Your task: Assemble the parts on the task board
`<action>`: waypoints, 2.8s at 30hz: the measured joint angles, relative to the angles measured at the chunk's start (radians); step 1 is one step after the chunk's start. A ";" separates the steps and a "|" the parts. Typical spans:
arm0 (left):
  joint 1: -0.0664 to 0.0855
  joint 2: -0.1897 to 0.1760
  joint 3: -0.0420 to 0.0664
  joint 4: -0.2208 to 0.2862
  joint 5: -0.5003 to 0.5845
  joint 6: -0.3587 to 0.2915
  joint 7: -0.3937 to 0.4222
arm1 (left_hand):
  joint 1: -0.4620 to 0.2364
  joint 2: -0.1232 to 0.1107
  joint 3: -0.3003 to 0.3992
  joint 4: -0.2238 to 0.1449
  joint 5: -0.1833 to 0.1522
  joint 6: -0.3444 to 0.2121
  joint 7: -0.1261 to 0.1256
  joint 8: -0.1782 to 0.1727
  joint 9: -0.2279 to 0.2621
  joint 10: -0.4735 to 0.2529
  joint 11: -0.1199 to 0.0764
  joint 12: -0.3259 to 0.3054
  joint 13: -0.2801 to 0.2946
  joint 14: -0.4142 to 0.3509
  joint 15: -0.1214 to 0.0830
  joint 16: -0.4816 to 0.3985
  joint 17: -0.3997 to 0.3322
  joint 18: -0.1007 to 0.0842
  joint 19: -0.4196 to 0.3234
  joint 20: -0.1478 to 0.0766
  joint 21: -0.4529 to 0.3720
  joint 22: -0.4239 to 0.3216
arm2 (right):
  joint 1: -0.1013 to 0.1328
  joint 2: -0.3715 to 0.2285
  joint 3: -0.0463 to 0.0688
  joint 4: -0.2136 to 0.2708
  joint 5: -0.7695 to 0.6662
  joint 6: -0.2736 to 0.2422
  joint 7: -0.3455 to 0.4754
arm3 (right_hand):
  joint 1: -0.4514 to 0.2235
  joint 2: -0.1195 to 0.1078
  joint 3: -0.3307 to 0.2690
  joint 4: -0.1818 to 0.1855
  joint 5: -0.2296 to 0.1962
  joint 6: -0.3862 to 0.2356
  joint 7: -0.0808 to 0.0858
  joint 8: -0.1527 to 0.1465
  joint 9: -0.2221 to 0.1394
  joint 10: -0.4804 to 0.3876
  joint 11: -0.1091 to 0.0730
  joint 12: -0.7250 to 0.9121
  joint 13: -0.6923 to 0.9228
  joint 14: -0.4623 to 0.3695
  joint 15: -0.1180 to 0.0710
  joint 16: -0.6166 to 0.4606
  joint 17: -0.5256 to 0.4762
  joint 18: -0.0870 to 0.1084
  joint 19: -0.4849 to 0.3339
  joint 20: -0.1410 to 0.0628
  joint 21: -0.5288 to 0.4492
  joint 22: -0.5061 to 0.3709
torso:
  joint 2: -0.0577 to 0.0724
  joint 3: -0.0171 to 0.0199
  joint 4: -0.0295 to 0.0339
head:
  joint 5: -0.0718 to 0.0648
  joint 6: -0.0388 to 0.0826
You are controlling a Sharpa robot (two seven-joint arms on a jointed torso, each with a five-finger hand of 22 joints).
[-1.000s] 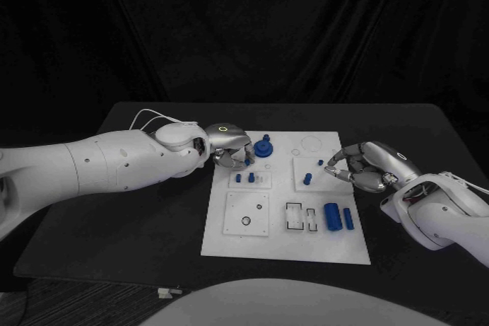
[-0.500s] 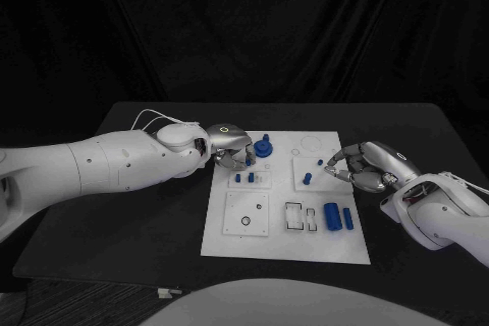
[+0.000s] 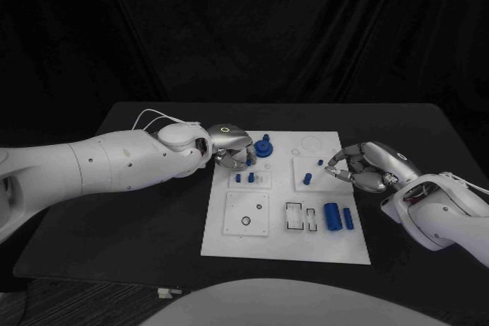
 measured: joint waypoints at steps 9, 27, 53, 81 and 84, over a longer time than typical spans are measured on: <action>-0.003 -0.005 -0.002 0.000 0.000 0.006 0.003 | -0.019 -0.019 0.006 0.015 -0.031 -0.080 -0.038 -0.028 -0.019 -0.068 0.011 -0.046 -0.018 -0.020 0.010 -0.020 -0.034 0.001 -0.019 0.012 -0.042 0.000 | 0.000 0.000 0.000 0.000 0.000 0.001 -0.001 | 0.000 0.000 0.000 0.000 0.000 0.000 0.000 0.000 0.000 0.000 0.000 0.000 0.001 0.000 0.000 0.000 0.000 0.000 0.000 0.000 0.000 0.000 | 0.000 0.0000 0.0007 | 0.001 0.000; -0.003 -0.038 -0.001 0.008 0.000 -0.052 0.018 | -0.028 -0.028 0.004 0.027 -0.054 -0.097 -0.048 -0.028 -0.024 -0.096 0.014 -0.057 -0.024 -0.027 0.009 -0.024 -0.039 0.016 -0.020 0.013 -0.050 0.000 | 0.000 -0.014 0.000 0.003 0.001 -0.001 -0.001 | 0.000 0.000 0.000 0.000 0.000 0.000 0.000 0.000 0.000 0.000 0.000 0.000 0.001 0.000 0.000 -0.004 0.000 0.000 0.000 0.000 0.000 0.000 | -0.001 0.0001 0.0017 | 0.000 0.000; -0.003 -0.156 -0.001 0.046 0.002 -0.283 0.048 | -0.017 -0.040 -0.044 0.107 -0.075 -0.206 -0.083 -0.028 -0.074 -0.328 -0.011 -0.124 -0.092 -0.426 0.047 -0.423 -0.438 0.070 -0.350 0.041 -0.596 -0.030 | 0.094 -0.022 0.000 -0.011 -0.016 0.000 -0.015 | 0.188 -0.075 0.084 -0.008 -0.017 -0.028 0.037 -0.057 -0.024 -0.522 0.032 -0.831 -0.537 -0.017 0.022 -0.202 -0.055 0.063 -0.158 0.021 -0.357 -0.001 | 0.000 -0.0023 0.0066 | -0.016 0.000; 0.001 -0.166 -0.002 0.137 1.409 0.181 0.386 | -0.451 0.206 -0.525 0.196 -0.089 -0.874 -0.179 -0.069 -0.177 -0.982 -0.176 -0.309 -0.249 -1.389 0.024 -1.269 -1.079 0.078 -1.381 0.016 -1.052 -1.293 | 0.157 0.113 0.000 -0.159 -0.398 0.349 -0.096 | 0.157 -0.229 0.317 -0.047 -0.029 -0.016 0.002 -0.193 -0.063 -0.564 0.057 -1.228 -1.036 0.000 0.021 -0.046 0.001 0.030 0.002 0.020 -0.048 0.000 | -0.001 0.0029 0.0215 | -0.088 0.000; 0.000 -0.165 -0.002 0.144 1.457 0.201 0.393 | -0.444 0.212 -0.546 0.195 -0.095 -0.880 -0.184 -0.070 -0.178 -0.982 -0.176 -0.309 -0.249 -1.391 0.023 -1.269 -1.078 0.078 -1.379 -0.033 -1.052 -1.305 | 0.156 0.118 0.000 -0.166 -0.408 0.362 -0.096 | 0.151 -0.236 0.321 -0.051 -0.056 -0.008 0.009 -0.193 -0.062 -0.560 0.061 -1.228 -1.042 0.000 0.021 -0.046 0.001 0.030 0.002 0.019 -0.048 0.000 | 0.003 0.0027 0.0277 | -0.097 0.000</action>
